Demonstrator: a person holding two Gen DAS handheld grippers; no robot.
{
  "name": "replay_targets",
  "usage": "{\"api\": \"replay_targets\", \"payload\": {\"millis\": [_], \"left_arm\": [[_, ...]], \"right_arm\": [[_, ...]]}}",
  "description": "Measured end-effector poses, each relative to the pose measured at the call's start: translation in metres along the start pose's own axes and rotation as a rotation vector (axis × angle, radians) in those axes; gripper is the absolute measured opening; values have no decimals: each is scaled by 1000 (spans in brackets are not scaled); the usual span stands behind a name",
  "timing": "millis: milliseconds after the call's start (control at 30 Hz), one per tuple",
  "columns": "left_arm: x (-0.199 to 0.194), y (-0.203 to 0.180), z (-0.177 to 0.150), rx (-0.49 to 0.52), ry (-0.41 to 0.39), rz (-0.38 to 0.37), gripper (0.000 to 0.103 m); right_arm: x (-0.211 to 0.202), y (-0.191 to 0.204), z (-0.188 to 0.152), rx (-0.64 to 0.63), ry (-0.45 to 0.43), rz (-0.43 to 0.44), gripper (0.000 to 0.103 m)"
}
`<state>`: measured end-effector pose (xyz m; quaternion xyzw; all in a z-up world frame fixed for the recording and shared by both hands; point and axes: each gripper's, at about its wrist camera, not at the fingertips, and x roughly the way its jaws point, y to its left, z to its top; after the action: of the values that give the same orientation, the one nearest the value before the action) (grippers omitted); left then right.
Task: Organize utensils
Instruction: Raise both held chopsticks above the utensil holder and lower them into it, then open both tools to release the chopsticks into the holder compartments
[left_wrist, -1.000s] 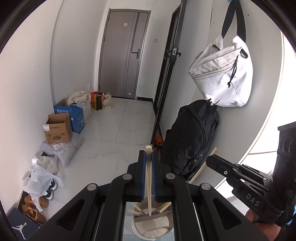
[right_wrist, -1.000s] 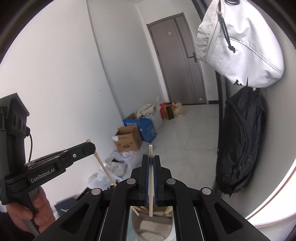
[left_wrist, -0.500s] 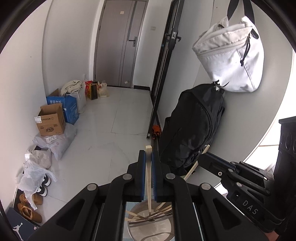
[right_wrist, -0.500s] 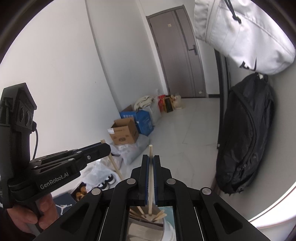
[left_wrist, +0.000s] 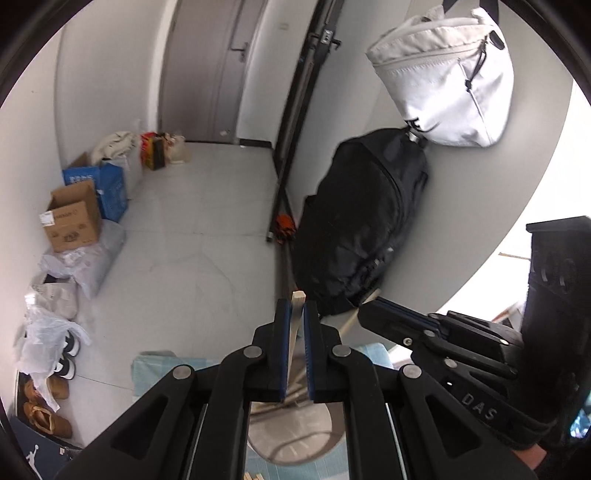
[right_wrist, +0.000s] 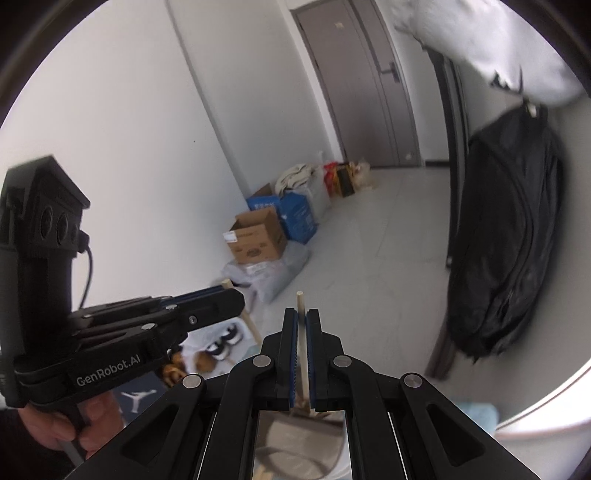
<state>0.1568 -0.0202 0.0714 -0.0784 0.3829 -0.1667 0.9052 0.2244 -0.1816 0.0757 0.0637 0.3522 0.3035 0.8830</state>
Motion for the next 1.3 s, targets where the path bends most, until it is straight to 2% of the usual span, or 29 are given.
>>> {"api": "replay_targets", "payload": {"millis": [133, 200, 267, 367, 467, 833, 900, 933, 1033, 1067, 1300], "left_arm": [[-7, 5, -1, -27, 35, -43, 7], [-11, 8, -2, -44, 32, -21, 14], [-17, 11, -5, -62, 20, -17, 27], [-29, 14, -9, -90, -5, 3, 40], [-38, 15, -12, -109, -15, 15, 42], [-63, 12, -23, -102, -41, 82, 43], [-69, 15, -25, -115, -53, 107, 44], [-71, 17, -27, -121, -59, 121, 45], [-82, 23, -34, -148, -94, 159, 62], [-85, 24, -37, -157, -109, 173, 64], [-93, 25, -63, -164, -123, 223, 65]], "right_arm": [[-2, 1, -12, 1, 20, 8, 7], [-7, 1, -16, 15, 24, 13, 10], [-15, -1, -20, 37, 8, 19, 21], [-30, -2, -25, 56, -25, 10, 29], [-42, -3, -29, 85, -44, 7, 39], [-75, 13, -41, 90, -91, -9, 57], [-80, 15, -45, 93, -94, -9, 57], [-83, 16, -46, 93, -95, -9, 57], [-88, 21, -51, 93, -98, -7, 63], [-89, 22, -53, 93, -102, -5, 66], [-96, 37, -72, 75, -110, 10, 77]]}}
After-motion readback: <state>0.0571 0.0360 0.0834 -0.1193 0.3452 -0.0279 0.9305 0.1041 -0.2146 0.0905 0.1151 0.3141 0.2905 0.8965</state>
